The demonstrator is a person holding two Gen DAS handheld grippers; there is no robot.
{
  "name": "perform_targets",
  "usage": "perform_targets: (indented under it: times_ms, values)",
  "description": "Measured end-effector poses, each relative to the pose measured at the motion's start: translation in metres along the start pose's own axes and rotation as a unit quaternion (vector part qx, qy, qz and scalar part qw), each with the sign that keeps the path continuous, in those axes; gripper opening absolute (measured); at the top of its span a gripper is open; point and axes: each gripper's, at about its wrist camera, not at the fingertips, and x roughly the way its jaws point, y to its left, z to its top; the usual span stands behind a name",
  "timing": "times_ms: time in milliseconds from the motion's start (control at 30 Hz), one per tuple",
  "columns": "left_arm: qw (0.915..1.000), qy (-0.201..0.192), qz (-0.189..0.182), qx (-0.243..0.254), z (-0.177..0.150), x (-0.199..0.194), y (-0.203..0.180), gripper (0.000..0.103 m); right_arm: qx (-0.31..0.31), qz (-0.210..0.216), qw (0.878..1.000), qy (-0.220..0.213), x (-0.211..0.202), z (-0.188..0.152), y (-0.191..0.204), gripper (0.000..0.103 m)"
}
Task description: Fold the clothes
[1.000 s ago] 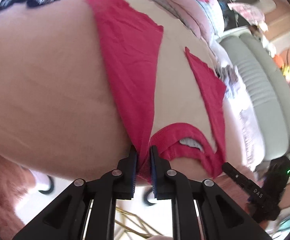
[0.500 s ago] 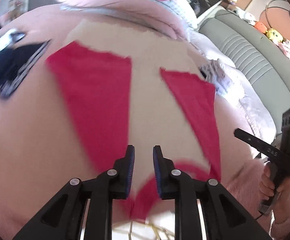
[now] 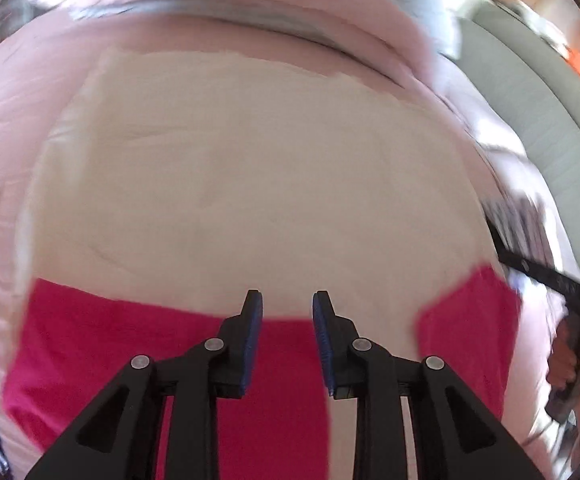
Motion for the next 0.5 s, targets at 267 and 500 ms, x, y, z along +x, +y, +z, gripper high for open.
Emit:
perform_targets:
  times_ms: [267,500]
  values:
    - [0.9935,-0.038,0.081,-0.071,0.105,-0.005,0.072,0.023,0.012,-0.041,0.998,0.043,0.012,0.084,-0.019,0.037]
    - [0.9978,-0.007,0.044,-0.049,0.148,0.04,0.068,0.023,0.009,-0.05,0.998,0.033,0.065,0.147,-0.006,0.037]
